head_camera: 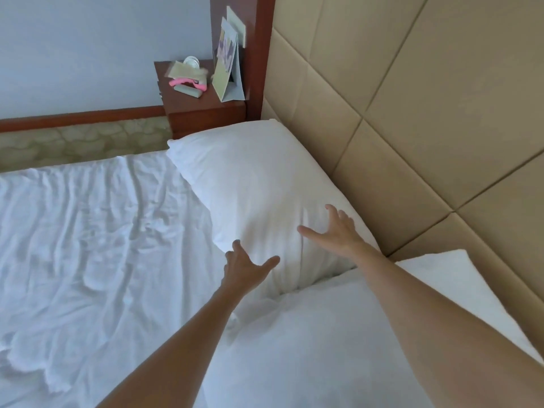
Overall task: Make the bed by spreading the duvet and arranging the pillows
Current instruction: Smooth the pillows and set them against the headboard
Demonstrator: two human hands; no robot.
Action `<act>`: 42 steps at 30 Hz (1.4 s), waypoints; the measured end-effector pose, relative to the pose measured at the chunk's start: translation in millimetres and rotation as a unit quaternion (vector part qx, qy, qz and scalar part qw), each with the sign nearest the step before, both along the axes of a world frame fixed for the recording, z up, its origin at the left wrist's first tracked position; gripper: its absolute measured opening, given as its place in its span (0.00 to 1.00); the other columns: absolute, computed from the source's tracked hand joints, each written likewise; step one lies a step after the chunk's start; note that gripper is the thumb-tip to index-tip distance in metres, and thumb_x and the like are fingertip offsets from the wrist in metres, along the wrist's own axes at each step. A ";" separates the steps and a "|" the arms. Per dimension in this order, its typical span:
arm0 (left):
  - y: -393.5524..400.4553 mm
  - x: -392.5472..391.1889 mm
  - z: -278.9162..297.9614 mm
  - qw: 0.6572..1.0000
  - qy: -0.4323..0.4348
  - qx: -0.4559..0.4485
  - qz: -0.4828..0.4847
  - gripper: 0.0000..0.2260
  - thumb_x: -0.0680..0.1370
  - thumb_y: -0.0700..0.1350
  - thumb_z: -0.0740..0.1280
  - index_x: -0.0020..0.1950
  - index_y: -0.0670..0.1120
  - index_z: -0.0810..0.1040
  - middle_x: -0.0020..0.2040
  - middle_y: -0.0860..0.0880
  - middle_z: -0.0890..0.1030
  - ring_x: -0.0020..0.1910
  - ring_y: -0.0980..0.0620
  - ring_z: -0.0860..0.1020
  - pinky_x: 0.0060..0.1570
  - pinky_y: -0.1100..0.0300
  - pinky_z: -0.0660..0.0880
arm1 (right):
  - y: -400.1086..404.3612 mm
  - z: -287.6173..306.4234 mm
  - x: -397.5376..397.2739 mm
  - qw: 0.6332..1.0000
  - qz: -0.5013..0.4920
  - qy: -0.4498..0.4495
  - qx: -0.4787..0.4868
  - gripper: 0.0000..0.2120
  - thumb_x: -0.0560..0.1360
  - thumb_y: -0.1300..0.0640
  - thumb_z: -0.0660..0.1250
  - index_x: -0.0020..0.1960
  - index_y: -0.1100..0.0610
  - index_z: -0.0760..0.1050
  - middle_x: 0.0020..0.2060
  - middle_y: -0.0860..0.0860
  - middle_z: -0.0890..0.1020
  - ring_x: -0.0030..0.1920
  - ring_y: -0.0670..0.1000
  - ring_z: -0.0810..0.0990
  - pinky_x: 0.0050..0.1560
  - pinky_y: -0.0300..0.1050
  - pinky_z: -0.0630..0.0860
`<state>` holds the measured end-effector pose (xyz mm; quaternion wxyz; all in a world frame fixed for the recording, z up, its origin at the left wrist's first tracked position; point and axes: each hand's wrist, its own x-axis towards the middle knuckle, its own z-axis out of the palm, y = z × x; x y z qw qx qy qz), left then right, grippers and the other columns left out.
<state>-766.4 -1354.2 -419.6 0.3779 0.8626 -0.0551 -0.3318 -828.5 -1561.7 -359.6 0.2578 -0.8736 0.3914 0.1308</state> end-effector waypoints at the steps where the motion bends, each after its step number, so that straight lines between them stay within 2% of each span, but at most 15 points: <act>1: -5.0 7.0 -10.0 0.999 0.020 -0.006 0.025 0.55 0.67 0.67 0.73 0.80 0.46 0.43 0.77 0.39 0.56 0.75 0.38 0.62 0.70 0.41 0.65 | -5.3 -11.0 5.6 1.000 -0.025 0.005 0.012 0.55 0.63 0.22 0.64 0.79 0.44 0.42 0.79 0.51 0.46 0.79 0.59 0.43 0.73 0.66 0.55; 5: -22.1 33.5 -49.8 0.983 0.121 -0.042 0.131 0.63 0.62 0.70 0.75 0.80 0.44 0.39 0.79 0.40 0.56 0.76 0.39 0.60 0.73 0.45 0.62 | -22.9 -50.6 20.0 0.993 -0.118 0.007 0.012 0.66 0.58 0.19 0.64 0.77 0.46 0.28 0.80 0.53 0.42 0.79 0.59 0.41 0.74 0.68 0.45; 7: -26.9 39.6 -72.7 0.963 0.169 -0.114 0.178 0.64 0.57 0.70 0.77 0.79 0.40 0.50 0.75 0.43 0.66 0.72 0.43 0.68 0.69 0.53 0.67 | -25.5 -65.8 25.3 0.985 -0.164 -0.022 0.044 0.67 0.57 0.19 0.63 0.78 0.48 0.30 0.80 0.53 0.50 0.79 0.59 0.49 0.75 0.65 0.45; 9: -29.9 40.4 -87.9 0.947 0.180 -0.170 0.204 0.59 0.53 0.71 0.77 0.74 0.40 0.64 0.67 0.46 0.76 0.64 0.46 0.75 0.61 0.58 0.72 | -20.9 -78.7 34.4 0.976 -0.190 -0.061 0.086 0.65 0.57 0.18 0.63 0.80 0.50 0.41 0.77 0.53 0.59 0.76 0.60 0.60 0.75 0.60 0.55; 13: -28.5 44.0 -94.0 0.937 0.180 -0.202 0.219 0.38 0.66 0.63 0.77 0.66 0.38 0.76 0.58 0.42 0.82 0.58 0.42 0.80 0.56 0.56 0.77 | 6.3 -91.2 53.5 0.970 -0.170 -0.141 0.098 0.47 0.65 0.23 0.62 0.71 0.55 0.69 0.64 0.52 0.77 0.63 0.58 0.76 0.65 0.53 0.72; 15: -19.5 46.8 -87.7 0.934 0.186 -0.196 0.232 0.32 0.70 0.58 0.76 0.61 0.35 0.77 0.47 0.42 0.84 0.46 0.42 0.83 0.40 0.60 0.77 | 20.1 -88.1 58.6 0.962 -0.169 -0.193 0.092 0.32 0.72 0.31 0.64 0.63 0.55 0.74 0.56 0.52 0.81 0.58 0.57 0.79 0.62 0.52 0.74; 17: -6.0 52.2 -73.5 0.925 0.189 -0.200 0.261 0.26 0.71 0.54 0.77 0.56 0.35 0.78 0.40 0.44 0.82 0.35 0.47 0.79 0.35 0.61 0.75 | 33.9 -72.6 62.6 0.947 -0.172 -0.254 0.098 0.18 0.76 0.41 0.67 0.54 0.55 0.76 0.47 0.50 0.81 0.53 0.55 0.81 0.57 0.48 0.77; 20: 9.5 72.0 -35.3 0.904 0.160 -0.255 0.303 0.14 0.70 0.44 0.79 0.47 0.37 0.80 0.48 0.39 0.84 0.41 0.44 0.82 0.45 0.53 0.81 | 53.2 -33.7 71.5 0.921 -0.163 -0.343 0.084 0.08 0.78 0.52 0.68 0.51 0.57 0.79 0.43 0.49 0.82 0.48 0.54 0.83 0.49 0.42 0.78; 23: 20.0 85.3 29.6 0.913 0.067 -0.245 0.318 0.10 0.71 0.41 0.77 0.39 0.38 0.78 0.35 0.46 0.81 0.34 0.49 0.79 0.30 0.64 0.77 | 69.8 16.3 83.2 0.911 -0.135 -0.387 0.039 0.05 0.77 0.56 0.67 0.42 0.55 0.77 0.37 0.47 0.81 0.43 0.52 0.82 0.44 0.41 0.76; 25: 29.9 83.5 75.6 0.921 0.000 -0.225 0.319 0.12 0.71 0.44 0.77 0.42 0.37 0.79 0.33 0.48 0.79 0.32 0.51 0.78 0.26 0.67 0.72 | 79.0 53.2 87.2 0.905 -0.116 -0.410 0.020 0.09 0.77 0.57 0.66 0.38 0.57 0.74 0.33 0.46 0.78 0.38 0.50 0.79 0.39 0.39 0.72; 27: 41.8 74.0 114.3 0.927 -0.057 -0.205 0.309 0.15 0.72 0.47 0.76 0.46 0.36 0.79 0.38 0.47 0.80 0.36 0.50 0.79 0.33 0.65 0.74 | 86.9 90.4 82.6 0.900 -0.103 -0.425 0.009 0.12 0.76 0.56 0.68 0.38 0.62 0.75 0.32 0.50 0.78 0.36 0.51 0.77 0.35 0.42 0.71; 31: 59.3 32.4 180.0 0.910 -0.139 -0.202 0.336 0.22 0.72 0.50 0.75 0.52 0.32 0.80 0.48 0.41 0.83 0.48 0.46 0.81 0.49 0.57 0.78 | 100.0 154.0 49.8 0.891 -0.078 -0.447 -0.007 0.15 0.74 0.55 0.70 0.46 0.69 0.77 0.41 0.60 0.82 0.44 0.58 0.80 0.45 0.52 0.77; 36: 74.8 -58.0 247.5 0.886 -0.185 -0.230 0.359 0.17 0.73 0.48 0.75 0.50 0.34 0.80 0.47 0.42 0.84 0.49 0.46 0.82 0.51 0.55 0.79 | 119.3 215.0 -26.5 0.890 -0.039 -0.453 -0.005 0.17 0.73 0.55 0.70 0.44 0.71 0.76 0.39 0.64 0.81 0.42 0.63 0.80 0.42 0.57 0.77; 39: 83.7 -114.9 278.1 0.873 -0.186 -0.247 0.377 0.19 0.72 0.49 0.75 0.50 0.34 0.80 0.46 0.40 0.84 0.48 0.44 0.83 0.51 0.49 0.80 | 129.9 252.1 -82.7 0.882 -0.022 -0.471 0.006 0.14 0.73 0.56 0.70 0.42 0.69 0.77 0.37 0.62 0.81 0.40 0.60 0.79 0.41 0.53 0.76; 42: 86.7 -177.9 315.1 0.864 -0.201 -0.275 0.370 0.16 0.73 0.48 0.75 0.50 0.35 0.80 0.45 0.42 0.83 0.47 0.44 0.82 0.46 0.54 0.80 | 135.8 293.1 -147.1 0.858 -0.027 -0.512 0.021 0.12 0.73 0.59 0.70 0.38 0.68 0.75 0.34 0.62 0.80 0.34 0.54 0.74 0.37 0.52 0.73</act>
